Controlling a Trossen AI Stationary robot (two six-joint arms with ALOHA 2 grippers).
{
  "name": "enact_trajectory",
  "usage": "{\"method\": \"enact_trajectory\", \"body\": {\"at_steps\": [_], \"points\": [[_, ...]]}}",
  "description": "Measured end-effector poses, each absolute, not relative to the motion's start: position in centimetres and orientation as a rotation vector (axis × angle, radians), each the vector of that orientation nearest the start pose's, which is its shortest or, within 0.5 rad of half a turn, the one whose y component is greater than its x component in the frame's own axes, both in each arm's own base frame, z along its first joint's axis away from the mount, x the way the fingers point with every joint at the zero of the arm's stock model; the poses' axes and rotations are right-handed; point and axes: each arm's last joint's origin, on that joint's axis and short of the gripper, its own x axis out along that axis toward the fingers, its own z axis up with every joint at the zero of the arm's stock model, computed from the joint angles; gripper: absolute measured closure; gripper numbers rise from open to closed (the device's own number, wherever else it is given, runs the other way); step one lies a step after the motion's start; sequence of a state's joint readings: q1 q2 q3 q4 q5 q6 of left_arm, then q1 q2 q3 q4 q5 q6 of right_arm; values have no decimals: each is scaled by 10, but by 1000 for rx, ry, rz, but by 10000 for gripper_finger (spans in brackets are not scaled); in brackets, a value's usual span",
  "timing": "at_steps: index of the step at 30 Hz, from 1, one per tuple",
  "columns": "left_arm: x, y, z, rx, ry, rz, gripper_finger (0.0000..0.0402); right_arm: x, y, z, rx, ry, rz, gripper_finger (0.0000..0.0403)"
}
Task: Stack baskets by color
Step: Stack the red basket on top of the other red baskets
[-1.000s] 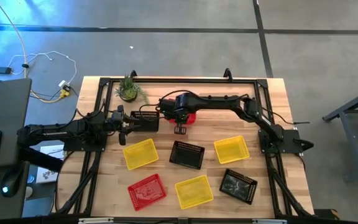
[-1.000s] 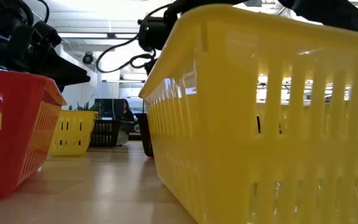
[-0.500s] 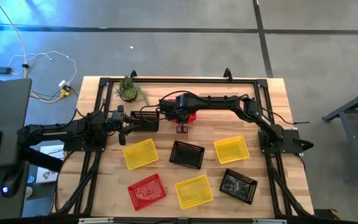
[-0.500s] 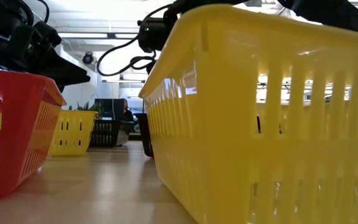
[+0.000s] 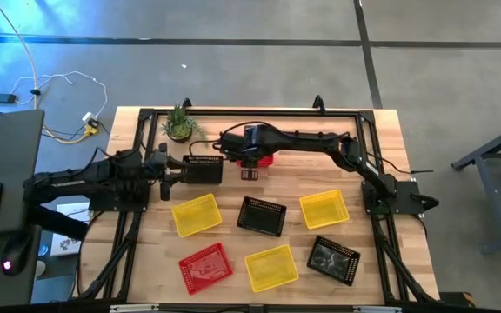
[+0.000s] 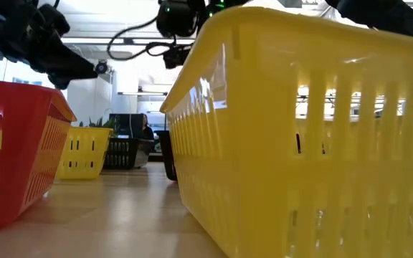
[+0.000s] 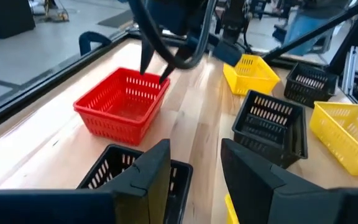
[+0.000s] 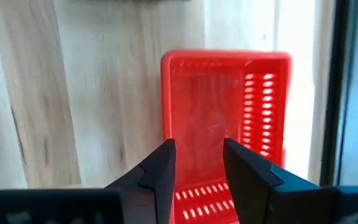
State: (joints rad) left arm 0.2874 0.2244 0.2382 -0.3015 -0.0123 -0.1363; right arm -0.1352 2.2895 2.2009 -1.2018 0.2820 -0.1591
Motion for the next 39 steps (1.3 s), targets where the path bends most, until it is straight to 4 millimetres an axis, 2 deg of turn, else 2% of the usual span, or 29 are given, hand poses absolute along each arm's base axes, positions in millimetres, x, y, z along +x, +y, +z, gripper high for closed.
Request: {"method": "enact_trajectory", "body": {"at_steps": [9, 14, 20, 24, 29, 39], "points": [[107, 32, 226, -225, 284, 321, 271, 464, -83, 290, -265, 1214, -356, 284], [120, 33, 243, -248, 371, 302, 271, 452, -98, 309, -262, 1173, -424, 284], [138, 29, 270, -283, 510, 272, 271, 441, -116, 320, -195, 1162, -492, 284], [153, 21, 280, -326, 618, 234, 271, 434, -128, 324, -197, 1171, -505, 284], [170, 4, 280, -398, 802, 153, 271, 428, -139, 326, -207, 1186, -523, 284], [202, -40, 270, -548, 1002, 92, 271, 421, -160, 326, -209, 1208, -560, 284]]}}
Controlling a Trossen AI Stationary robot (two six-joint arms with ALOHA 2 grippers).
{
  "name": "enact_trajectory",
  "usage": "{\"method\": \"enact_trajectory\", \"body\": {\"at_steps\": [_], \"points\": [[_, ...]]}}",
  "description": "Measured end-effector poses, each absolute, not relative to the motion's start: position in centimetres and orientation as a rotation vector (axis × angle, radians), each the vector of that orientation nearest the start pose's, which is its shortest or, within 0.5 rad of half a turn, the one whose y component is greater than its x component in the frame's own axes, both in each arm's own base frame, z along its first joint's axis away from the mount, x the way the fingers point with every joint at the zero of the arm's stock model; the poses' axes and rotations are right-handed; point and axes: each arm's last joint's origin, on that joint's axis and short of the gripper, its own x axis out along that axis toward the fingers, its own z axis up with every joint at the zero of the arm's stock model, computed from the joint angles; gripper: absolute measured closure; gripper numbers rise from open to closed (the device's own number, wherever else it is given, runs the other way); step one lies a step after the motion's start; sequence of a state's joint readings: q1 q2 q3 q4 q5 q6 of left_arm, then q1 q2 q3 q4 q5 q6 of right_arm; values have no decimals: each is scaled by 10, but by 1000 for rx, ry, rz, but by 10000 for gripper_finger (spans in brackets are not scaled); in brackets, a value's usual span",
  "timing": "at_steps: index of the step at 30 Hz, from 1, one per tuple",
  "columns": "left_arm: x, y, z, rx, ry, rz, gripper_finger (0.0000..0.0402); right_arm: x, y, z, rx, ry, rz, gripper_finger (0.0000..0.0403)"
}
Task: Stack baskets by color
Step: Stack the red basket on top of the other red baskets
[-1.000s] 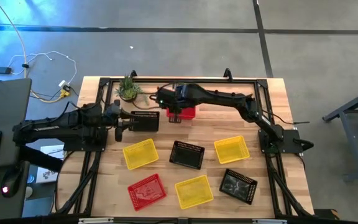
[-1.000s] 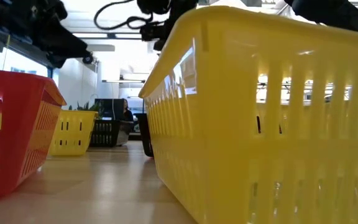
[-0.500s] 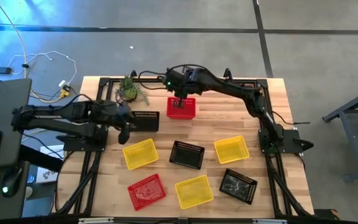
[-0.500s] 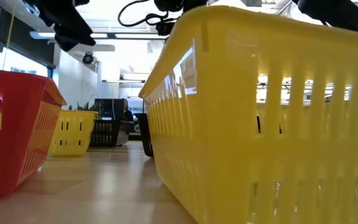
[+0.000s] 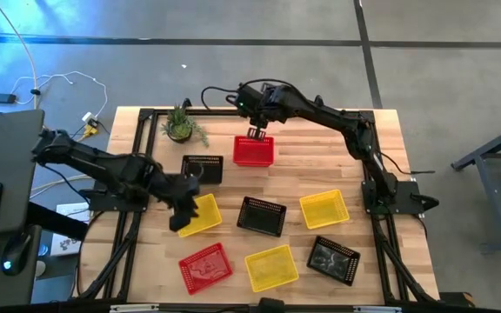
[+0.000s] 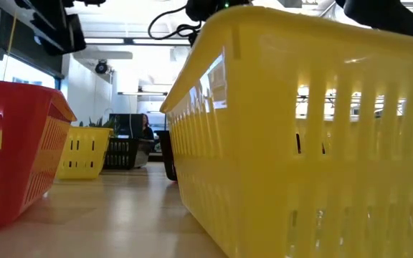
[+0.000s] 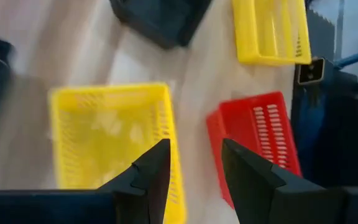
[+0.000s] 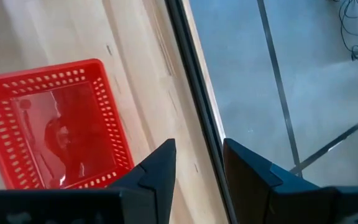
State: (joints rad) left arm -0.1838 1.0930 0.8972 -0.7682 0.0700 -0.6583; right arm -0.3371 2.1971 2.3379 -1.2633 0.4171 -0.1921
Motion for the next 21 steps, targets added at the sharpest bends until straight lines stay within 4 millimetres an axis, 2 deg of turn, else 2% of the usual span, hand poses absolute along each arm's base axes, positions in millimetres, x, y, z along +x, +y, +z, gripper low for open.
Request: {"method": "enact_trajectory", "body": {"at_steps": [9, 21], "points": [[209, -80, 248, -627, 1151, 116, 271, 417, -164, 325, -136, 1205, -609, 284], [206, -124, 228, -617, 1213, 151, 271, 417, -163, 325, -55, 1184, -656, 284]]}}
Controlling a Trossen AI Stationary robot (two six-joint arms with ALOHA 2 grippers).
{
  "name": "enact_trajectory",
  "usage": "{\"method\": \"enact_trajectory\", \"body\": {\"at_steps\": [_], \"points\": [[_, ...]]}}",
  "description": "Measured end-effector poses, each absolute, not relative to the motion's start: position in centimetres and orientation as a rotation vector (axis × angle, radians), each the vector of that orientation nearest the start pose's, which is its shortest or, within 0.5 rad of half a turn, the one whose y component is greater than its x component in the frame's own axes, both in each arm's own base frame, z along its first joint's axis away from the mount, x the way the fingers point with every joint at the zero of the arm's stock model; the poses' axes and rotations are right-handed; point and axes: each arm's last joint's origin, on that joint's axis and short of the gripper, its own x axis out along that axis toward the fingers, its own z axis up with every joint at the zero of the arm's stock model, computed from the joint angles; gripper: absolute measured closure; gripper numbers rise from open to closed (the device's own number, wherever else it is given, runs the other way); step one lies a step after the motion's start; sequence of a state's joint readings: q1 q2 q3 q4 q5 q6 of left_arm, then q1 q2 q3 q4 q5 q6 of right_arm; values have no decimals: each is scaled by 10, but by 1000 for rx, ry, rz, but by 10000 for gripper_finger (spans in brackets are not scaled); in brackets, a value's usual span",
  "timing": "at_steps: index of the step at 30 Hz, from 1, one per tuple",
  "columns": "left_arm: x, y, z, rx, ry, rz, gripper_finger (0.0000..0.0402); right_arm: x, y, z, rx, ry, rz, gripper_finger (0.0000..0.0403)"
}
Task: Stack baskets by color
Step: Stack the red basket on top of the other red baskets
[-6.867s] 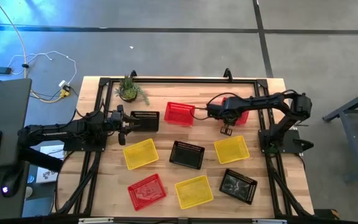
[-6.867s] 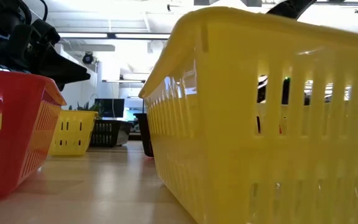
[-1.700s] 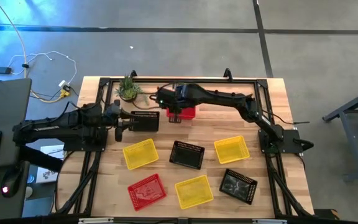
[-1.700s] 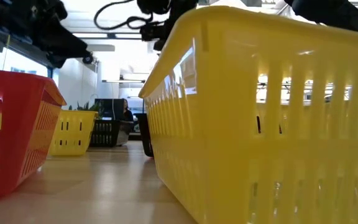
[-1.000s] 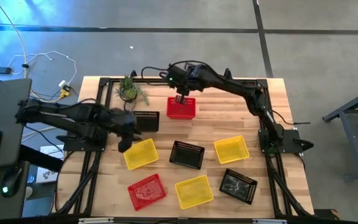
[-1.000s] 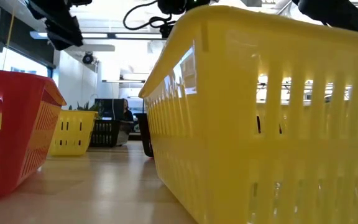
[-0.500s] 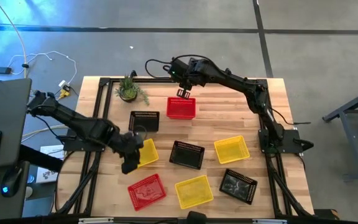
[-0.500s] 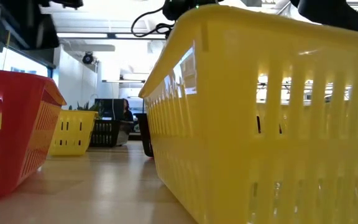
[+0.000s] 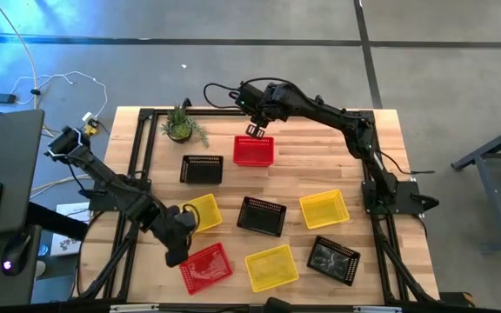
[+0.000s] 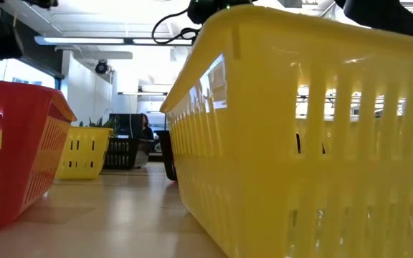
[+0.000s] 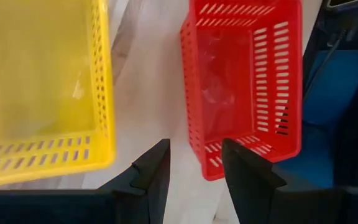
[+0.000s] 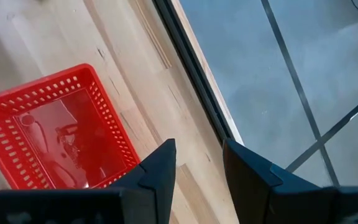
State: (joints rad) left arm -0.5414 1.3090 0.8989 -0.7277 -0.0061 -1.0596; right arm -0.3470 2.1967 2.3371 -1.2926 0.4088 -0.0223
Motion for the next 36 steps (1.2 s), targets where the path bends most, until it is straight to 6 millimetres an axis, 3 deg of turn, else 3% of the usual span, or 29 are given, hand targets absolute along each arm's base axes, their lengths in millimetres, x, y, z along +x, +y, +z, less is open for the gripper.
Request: {"method": "enact_trajectory", "body": {"at_steps": [17, 36], "points": [[214, -159, 200, -548, 1216, 143, 271, 416, -163, 325, -34, 1180, -669, 284], [230, -170, 154, -491, 1282, 234, 275, 415, -162, 324, -32, 1192, -668, 284]]}}
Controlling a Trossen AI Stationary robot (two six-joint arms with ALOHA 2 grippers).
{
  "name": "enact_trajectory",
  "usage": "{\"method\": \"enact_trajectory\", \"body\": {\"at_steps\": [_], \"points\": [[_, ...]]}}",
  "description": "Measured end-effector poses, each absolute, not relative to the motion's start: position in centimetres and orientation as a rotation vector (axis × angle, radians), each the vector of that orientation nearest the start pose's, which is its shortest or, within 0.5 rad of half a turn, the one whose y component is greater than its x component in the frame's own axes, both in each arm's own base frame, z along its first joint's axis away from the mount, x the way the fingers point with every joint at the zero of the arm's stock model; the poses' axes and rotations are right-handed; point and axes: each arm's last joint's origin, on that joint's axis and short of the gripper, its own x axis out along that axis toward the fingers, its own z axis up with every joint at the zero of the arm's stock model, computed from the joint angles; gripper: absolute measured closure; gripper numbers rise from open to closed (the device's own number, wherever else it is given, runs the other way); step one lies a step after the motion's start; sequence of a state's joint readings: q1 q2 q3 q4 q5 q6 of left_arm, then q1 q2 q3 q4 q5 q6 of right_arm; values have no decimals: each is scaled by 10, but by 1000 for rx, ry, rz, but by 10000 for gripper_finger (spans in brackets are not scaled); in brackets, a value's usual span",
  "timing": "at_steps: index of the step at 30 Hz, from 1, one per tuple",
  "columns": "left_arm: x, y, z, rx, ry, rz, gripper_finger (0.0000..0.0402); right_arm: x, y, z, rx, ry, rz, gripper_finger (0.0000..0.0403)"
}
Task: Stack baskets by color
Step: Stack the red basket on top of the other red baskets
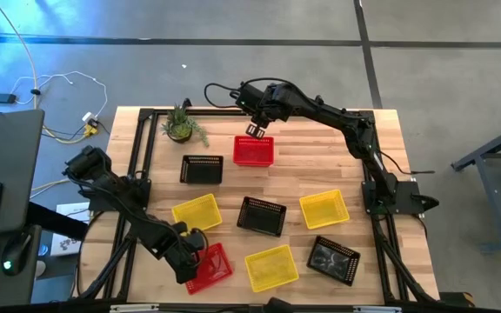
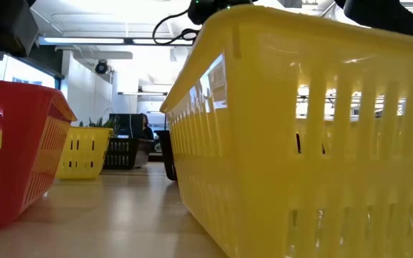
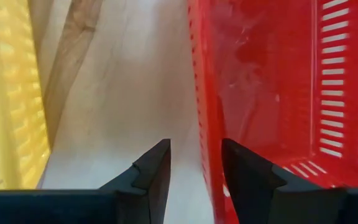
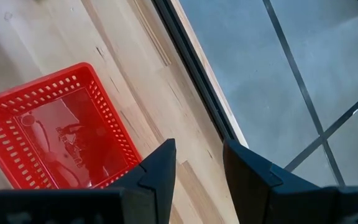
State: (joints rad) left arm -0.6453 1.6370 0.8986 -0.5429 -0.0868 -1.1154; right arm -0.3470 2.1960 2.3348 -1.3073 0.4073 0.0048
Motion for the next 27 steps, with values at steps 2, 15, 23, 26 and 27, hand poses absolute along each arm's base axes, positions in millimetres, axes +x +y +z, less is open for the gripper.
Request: {"method": "enact_trajectory", "body": {"at_steps": [2, 15, 23, 26, 27], "points": [[231, -170, 151, -483, 1291, 240, 287, 415, -161, 323, -2, 1196, -652, 284], [235, -170, 150, -487, 1276, 226, 393, 415, -130, 318, 106, 1300, -350, 284], [251, -168, 166, -453, 1229, 184, 401, 411, -115, 316, 45, 1395, -335, 284], [257, -165, 175, -416, 1231, 175, 401, 412, -113, 317, 13, 1399, -351, 284], [259, -163, 178, -398, 1233, 182, 401, 411, -113, 318, 2, 1397, -361, 284]]}}
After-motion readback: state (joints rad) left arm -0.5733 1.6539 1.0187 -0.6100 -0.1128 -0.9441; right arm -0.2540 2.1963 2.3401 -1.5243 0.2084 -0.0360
